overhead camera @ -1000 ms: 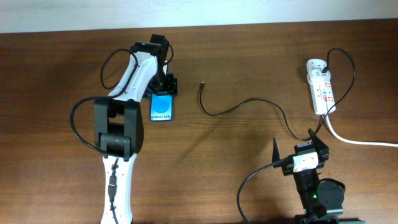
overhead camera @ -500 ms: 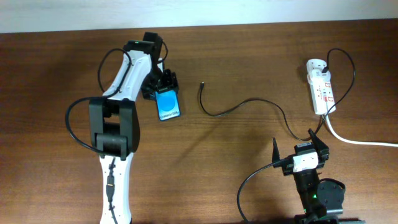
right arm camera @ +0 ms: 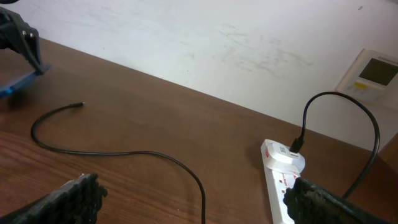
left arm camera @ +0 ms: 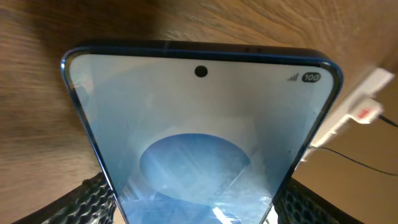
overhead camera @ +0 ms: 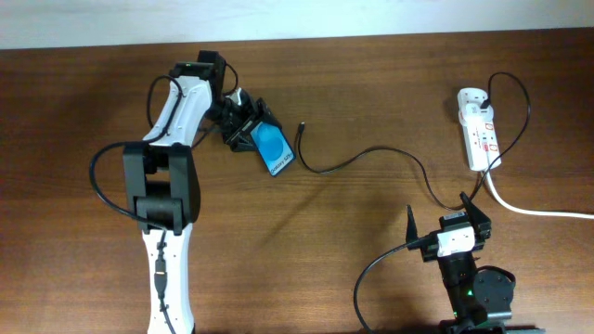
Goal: Plug charger to phone and switch on socket
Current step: 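Lift the phone upright with the left gripper toward the center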
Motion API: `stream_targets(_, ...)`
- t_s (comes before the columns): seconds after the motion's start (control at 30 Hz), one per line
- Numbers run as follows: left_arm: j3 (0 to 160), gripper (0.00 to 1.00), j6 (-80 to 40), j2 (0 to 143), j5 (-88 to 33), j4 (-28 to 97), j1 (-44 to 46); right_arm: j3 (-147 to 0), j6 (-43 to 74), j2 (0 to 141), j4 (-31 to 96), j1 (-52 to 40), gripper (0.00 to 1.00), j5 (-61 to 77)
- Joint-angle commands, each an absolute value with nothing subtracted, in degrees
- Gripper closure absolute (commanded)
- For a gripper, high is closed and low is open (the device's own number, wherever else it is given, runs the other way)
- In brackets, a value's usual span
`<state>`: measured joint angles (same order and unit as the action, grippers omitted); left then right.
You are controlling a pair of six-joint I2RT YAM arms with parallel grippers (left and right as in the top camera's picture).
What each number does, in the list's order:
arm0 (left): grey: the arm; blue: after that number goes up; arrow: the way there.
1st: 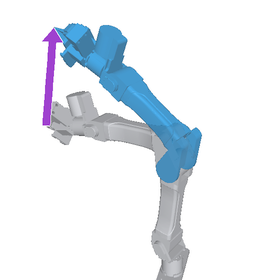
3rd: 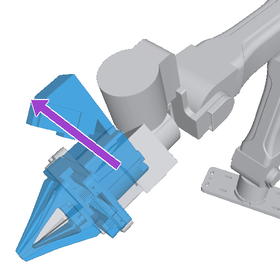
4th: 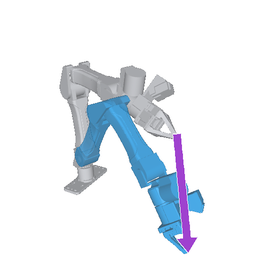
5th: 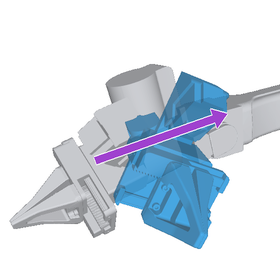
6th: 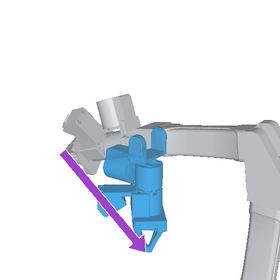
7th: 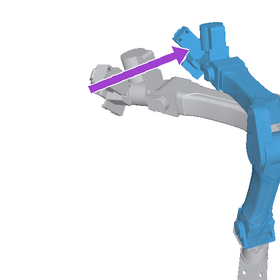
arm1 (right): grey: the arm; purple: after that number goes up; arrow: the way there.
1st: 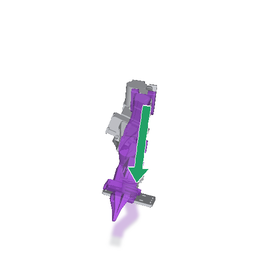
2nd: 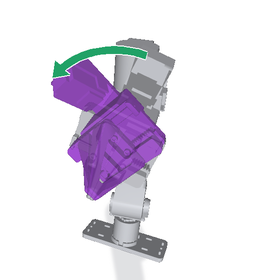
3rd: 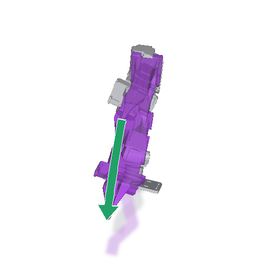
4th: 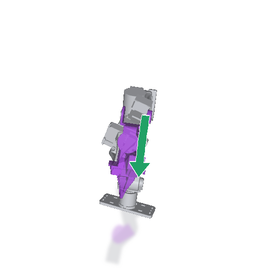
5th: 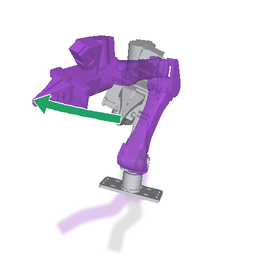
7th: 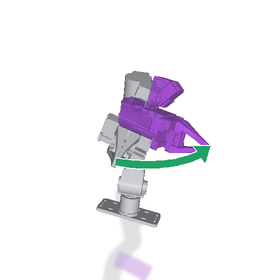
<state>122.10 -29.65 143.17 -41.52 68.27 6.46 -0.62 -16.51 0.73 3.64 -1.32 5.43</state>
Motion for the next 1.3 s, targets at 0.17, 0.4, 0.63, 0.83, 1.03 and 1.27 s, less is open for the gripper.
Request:
stream_targets(0.17,122.21,1.00,-31.92,143.57,-52.42,68.07,5.45,-0.34,-11.18,0.25,1.13,-1.87,0.02,10.04)
stream_targets(0.4,126.30,1.00,-29.89,143.55,-56.38,69.12,5.45,-1.58,5.48,1.17,-1.08,-1.85,0.02,13.50)
stream_targets(0.63,138.41,1.00,-27.33,143.50,-55.75,74.59,5.63,-11.68,6.74,11.46,-0.56,-1.85,0.02,18.83)
stream_targets(0.83,145.49,1.00,-27.88,143.50,-55.77,78.54,5.63,-27.77,6.68,28.69,6.26,-1.85,0.02,23.46)
stream_targets(1.03,146.91,1.00,-33.65,143.50,-55.88,80.27,5.63,-51.75,6.24,48.45,27.46,-1.85,0.02,23.55)
stream_targets(1.27,146.91,1.00,-42.41,143.50,-59.86,83.77,5.56,-64.93,6.28,60.12,37.34,-1.85,0.02,23.03)
